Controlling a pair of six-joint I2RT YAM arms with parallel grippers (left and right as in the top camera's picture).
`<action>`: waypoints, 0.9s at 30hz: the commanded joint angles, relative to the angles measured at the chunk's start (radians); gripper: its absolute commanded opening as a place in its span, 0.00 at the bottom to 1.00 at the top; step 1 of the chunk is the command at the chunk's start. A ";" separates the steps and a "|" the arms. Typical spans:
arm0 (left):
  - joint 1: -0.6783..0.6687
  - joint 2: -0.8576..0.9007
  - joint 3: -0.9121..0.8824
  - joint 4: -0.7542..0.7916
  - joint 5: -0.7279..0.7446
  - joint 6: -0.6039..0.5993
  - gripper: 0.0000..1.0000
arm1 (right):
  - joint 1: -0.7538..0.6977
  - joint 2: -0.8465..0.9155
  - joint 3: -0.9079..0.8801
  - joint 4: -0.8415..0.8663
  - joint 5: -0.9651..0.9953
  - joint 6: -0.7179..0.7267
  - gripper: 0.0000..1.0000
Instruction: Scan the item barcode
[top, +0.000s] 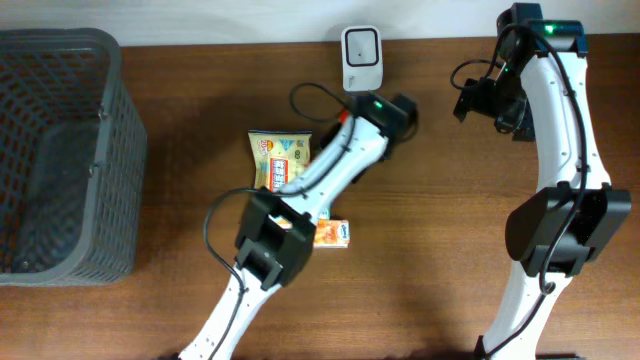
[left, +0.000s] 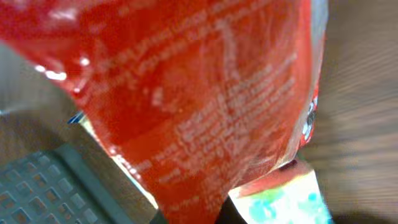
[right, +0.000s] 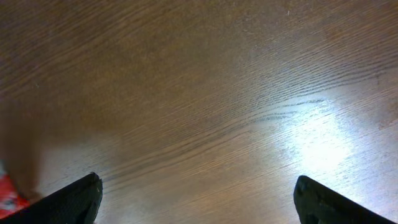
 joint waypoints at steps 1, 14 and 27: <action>-0.086 -0.029 -0.002 -0.017 -0.008 -0.071 0.20 | -0.003 -0.008 0.019 0.000 -0.002 0.004 0.98; -0.023 -0.078 0.247 -0.146 0.481 -0.071 0.30 | -0.003 -0.008 0.019 0.046 -0.025 0.008 0.98; 0.424 -0.120 0.299 -0.162 0.572 -0.149 0.99 | 0.169 -0.007 -0.438 0.369 -0.679 -0.393 0.90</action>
